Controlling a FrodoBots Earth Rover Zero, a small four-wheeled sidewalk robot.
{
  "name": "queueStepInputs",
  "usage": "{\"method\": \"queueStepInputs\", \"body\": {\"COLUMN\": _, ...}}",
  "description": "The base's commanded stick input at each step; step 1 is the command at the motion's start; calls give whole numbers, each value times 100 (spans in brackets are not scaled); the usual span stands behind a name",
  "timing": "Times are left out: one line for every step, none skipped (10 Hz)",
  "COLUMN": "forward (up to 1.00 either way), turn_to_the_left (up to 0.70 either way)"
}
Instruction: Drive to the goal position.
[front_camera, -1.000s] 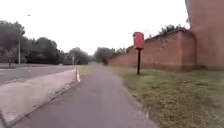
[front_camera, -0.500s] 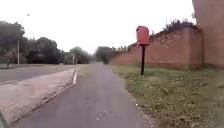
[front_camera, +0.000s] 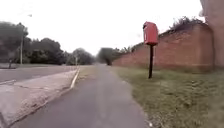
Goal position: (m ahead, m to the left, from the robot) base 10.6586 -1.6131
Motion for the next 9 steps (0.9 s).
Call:
{"method": "queueStepInputs", "body": {"forward": 100, "turn_to_the_left": 0}}
{"method": "queueStepInputs", "body": {"forward": 100, "turn_to_the_left": 0}}
{"method": "queueStepInputs", "body": {"forward": 100, "turn_to_the_left": 0}}
{"method": "queueStepInputs", "body": {"forward": 100, "turn_to_the_left": 0}}
{"method": "queueStepInputs", "body": {"forward": 100, "turn_to_the_left": 4}}
{"method": "queueStepInputs", "body": {"forward": 100, "turn_to_the_left": 26}}
{"method": "queueStepInputs", "body": {"forward": 100, "turn_to_the_left": 35}}
{"method": "queueStepInputs", "body": {"forward": 100, "turn_to_the_left": 23}}
{"method": "queueStepInputs", "body": {"forward": 100, "turn_to_the_left": 0}}
